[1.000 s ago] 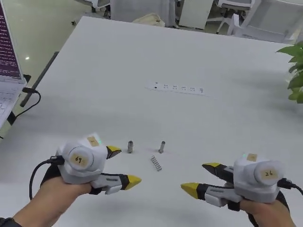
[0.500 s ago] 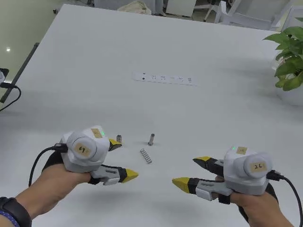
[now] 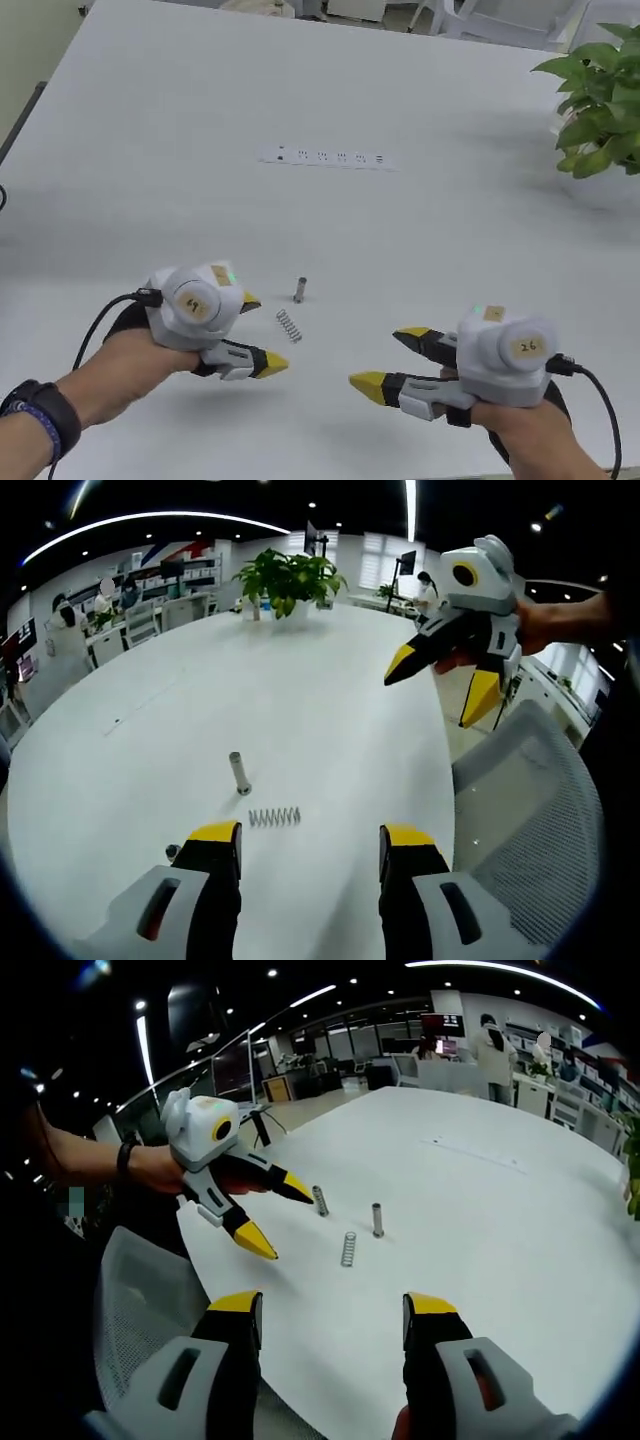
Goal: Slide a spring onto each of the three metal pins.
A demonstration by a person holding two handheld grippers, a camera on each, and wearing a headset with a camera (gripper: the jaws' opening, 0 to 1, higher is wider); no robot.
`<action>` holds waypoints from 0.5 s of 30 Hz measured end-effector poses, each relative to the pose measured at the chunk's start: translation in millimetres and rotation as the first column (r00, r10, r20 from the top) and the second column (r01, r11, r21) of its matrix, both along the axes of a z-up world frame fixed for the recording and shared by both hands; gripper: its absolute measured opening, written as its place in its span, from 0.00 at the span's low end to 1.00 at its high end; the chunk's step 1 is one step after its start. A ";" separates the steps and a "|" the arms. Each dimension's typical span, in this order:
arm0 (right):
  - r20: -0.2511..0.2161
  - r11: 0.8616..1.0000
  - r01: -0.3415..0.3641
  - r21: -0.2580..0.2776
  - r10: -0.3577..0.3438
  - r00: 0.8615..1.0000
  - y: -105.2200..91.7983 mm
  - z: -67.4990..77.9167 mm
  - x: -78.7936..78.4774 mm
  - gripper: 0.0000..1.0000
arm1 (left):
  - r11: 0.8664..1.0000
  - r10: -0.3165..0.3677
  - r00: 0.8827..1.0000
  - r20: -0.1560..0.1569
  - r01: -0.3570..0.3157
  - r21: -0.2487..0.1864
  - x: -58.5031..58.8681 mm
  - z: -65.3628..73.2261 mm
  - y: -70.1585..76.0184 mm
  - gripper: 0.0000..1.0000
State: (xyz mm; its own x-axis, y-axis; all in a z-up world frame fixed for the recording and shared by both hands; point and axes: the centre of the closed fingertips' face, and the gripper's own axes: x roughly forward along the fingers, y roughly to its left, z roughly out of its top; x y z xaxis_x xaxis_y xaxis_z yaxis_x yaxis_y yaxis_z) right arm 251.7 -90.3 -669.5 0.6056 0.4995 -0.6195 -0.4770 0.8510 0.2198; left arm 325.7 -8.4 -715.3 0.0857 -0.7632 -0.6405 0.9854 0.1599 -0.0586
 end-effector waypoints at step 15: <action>-0.014 1.000 0.019 -0.002 -0.019 1.000 -8.0 -1.3 -3.0 0.55 | 0.995 -0.079 0.996 -0.038 0.081 0.061 6.8 -36.2 -31.0 0.50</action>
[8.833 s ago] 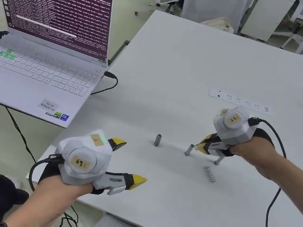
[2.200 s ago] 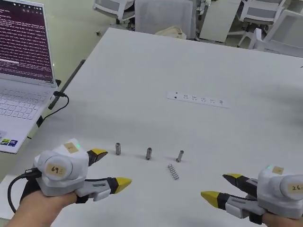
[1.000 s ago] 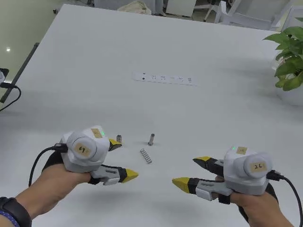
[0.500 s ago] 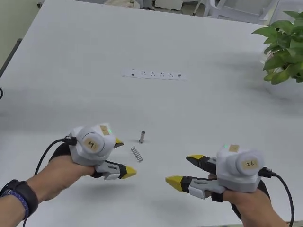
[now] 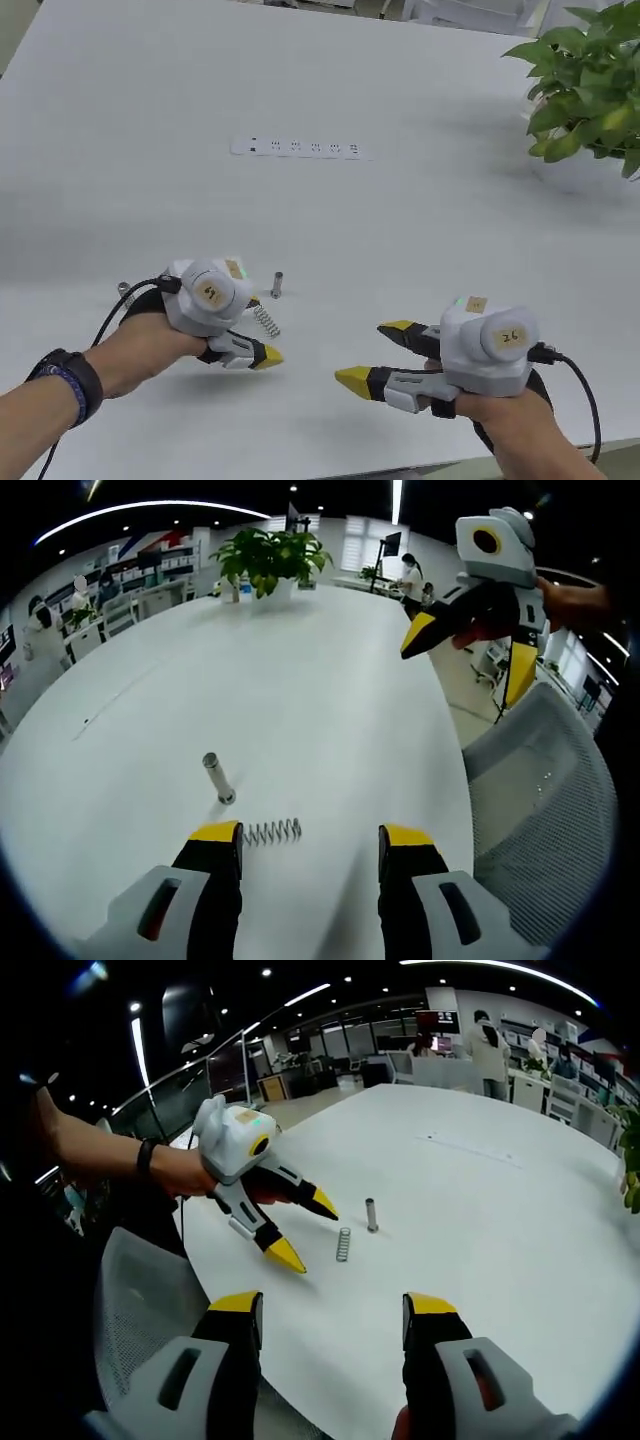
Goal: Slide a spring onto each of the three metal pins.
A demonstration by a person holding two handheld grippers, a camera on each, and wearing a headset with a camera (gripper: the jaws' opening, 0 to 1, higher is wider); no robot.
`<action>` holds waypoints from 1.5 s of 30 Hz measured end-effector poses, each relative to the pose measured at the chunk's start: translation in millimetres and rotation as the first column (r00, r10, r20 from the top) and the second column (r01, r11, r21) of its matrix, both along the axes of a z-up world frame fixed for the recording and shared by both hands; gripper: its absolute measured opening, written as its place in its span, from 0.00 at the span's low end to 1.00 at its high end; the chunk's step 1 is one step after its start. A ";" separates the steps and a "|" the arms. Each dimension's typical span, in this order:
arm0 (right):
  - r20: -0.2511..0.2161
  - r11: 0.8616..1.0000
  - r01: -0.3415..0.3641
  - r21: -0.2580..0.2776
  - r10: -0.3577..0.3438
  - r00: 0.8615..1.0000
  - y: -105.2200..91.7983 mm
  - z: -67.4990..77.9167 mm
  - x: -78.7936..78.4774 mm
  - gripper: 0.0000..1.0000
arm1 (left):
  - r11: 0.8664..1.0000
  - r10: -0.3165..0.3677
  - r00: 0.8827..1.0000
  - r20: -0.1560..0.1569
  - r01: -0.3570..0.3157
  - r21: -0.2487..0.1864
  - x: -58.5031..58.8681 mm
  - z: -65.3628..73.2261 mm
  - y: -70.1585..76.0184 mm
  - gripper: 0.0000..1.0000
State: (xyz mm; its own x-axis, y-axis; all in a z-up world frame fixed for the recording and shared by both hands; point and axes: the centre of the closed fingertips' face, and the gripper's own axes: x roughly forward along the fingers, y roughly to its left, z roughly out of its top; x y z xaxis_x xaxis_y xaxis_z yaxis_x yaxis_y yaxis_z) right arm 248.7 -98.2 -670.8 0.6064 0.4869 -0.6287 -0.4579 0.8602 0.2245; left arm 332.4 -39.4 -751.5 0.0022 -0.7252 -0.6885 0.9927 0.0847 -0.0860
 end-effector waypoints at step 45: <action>-0.009 1.000 0.005 0.010 -0.005 1.000 3.5 -2.7 -8.6 0.53 | 0.988 -0.047 0.999 -0.004 0.047 0.148 -12.6 -40.4 55.5 0.25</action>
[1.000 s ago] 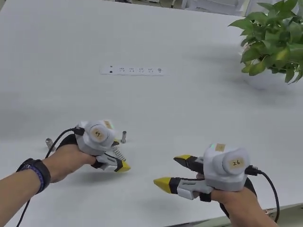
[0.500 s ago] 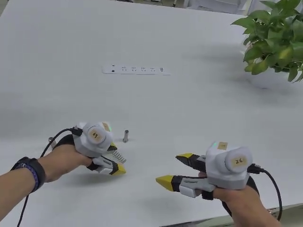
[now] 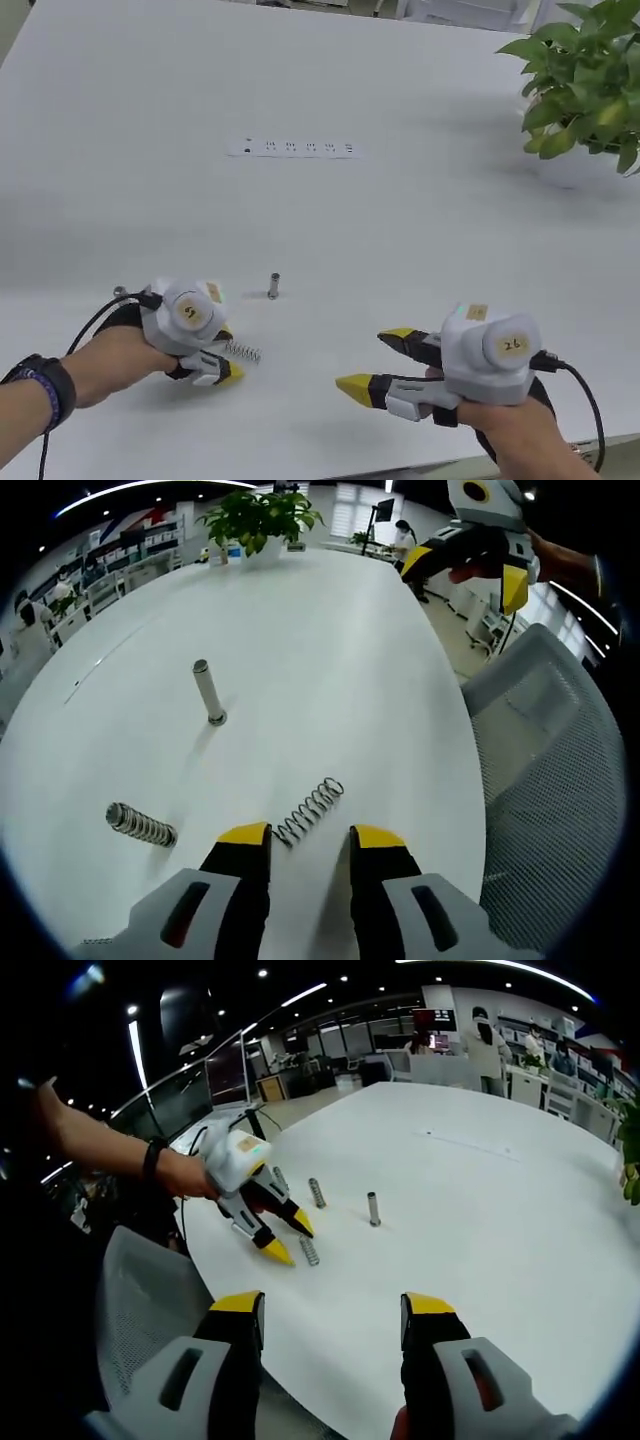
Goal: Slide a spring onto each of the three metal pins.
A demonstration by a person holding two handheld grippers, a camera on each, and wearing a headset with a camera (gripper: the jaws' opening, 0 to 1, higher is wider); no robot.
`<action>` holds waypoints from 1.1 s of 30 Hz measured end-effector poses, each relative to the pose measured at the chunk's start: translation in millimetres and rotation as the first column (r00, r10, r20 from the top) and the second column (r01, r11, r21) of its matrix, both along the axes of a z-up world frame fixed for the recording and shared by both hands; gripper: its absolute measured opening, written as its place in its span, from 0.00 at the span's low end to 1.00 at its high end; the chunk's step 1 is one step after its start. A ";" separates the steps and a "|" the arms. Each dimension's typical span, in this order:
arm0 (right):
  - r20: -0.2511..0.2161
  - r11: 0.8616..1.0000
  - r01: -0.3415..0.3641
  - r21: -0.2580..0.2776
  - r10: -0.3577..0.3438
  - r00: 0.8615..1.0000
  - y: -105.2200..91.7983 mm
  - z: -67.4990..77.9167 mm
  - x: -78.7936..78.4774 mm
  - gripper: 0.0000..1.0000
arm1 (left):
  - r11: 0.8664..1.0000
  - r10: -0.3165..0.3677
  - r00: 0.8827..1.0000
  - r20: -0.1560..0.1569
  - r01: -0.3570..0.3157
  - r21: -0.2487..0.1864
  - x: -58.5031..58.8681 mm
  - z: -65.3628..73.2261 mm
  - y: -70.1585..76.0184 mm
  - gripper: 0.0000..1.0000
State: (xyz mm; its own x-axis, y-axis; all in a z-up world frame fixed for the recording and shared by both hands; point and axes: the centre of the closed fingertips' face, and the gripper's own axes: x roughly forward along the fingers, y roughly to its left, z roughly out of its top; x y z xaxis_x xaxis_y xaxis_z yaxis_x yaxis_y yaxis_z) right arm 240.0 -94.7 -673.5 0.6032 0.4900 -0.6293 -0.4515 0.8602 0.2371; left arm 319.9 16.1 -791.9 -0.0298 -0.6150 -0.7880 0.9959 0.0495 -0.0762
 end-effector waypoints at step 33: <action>0.014 0.998 -0.068 -0.003 0.068 0.998 23.3 5.3 -5.6 0.52 | 0.994 0.100 0.994 0.041 -0.099 -0.039 -34.2 0.8 14.2 0.10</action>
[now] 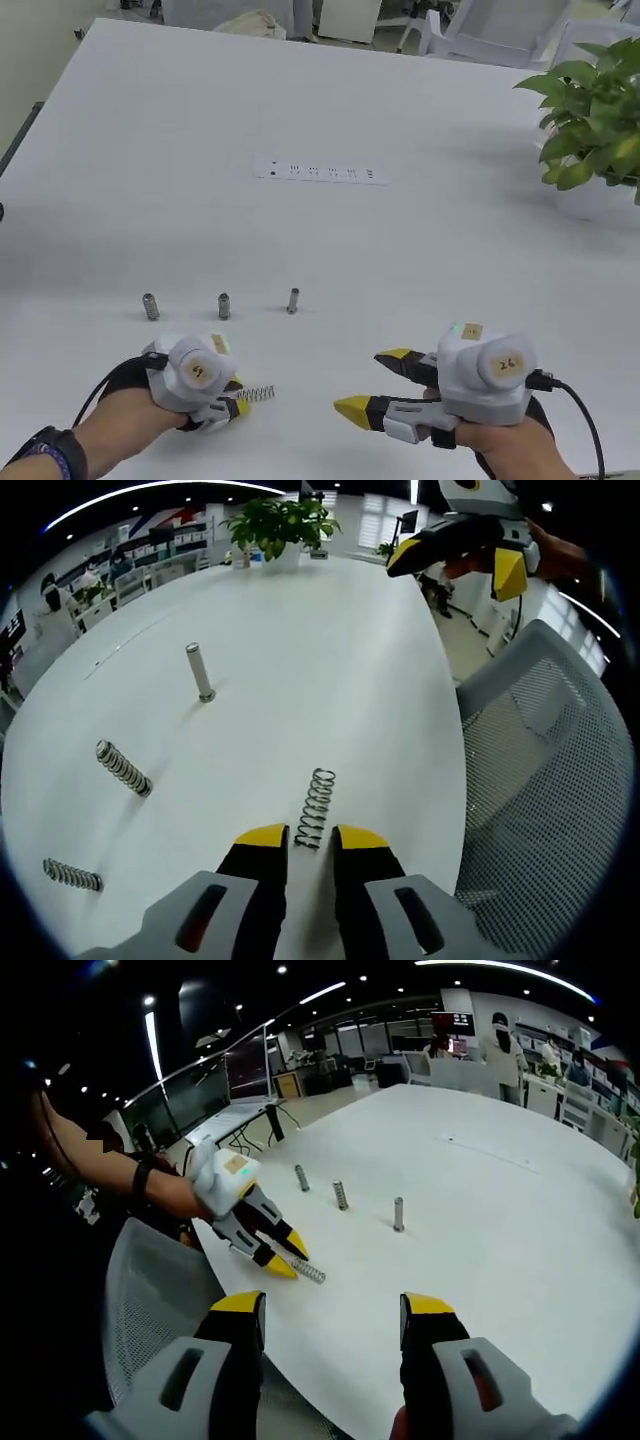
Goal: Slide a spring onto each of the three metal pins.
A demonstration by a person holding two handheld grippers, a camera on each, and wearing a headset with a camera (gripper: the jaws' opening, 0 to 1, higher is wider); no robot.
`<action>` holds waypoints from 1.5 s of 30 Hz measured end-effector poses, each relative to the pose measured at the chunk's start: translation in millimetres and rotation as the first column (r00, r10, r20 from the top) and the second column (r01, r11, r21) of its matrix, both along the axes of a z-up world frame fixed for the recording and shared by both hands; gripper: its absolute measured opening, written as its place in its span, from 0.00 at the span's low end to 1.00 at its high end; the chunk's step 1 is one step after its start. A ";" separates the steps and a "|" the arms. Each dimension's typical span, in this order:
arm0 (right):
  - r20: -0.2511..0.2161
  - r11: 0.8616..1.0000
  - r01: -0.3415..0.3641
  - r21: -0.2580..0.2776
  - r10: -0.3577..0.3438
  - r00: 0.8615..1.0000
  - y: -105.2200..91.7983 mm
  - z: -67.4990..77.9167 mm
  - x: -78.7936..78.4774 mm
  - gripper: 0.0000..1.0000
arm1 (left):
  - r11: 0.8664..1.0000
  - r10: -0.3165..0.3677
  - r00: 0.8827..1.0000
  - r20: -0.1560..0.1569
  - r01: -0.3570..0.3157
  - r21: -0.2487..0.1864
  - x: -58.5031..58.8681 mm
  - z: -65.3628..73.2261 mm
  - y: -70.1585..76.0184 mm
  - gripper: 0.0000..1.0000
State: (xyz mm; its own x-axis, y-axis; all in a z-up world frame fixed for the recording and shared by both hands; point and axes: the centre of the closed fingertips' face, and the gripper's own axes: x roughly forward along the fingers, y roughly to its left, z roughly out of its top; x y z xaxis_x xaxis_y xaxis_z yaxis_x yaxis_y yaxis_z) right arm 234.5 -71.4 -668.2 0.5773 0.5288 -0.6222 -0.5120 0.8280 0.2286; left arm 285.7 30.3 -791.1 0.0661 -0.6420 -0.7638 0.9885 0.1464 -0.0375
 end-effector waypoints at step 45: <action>-0.028 0.980 -0.200 -0.018 0.199 0.980 45.1 -3.3 4.9 0.63 | 0.930 0.339 0.941 0.011 -0.333 -0.155 12.6 81.6 87.1 0.02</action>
State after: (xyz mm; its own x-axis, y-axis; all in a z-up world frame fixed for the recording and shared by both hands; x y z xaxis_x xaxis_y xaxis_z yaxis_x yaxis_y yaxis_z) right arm 239.4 -26.3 -671.5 0.4449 0.6186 -0.6476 -0.6612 0.7146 0.2284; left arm 298.3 117.4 -709.5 0.3238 -0.6831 -0.6546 0.8836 0.4657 -0.0488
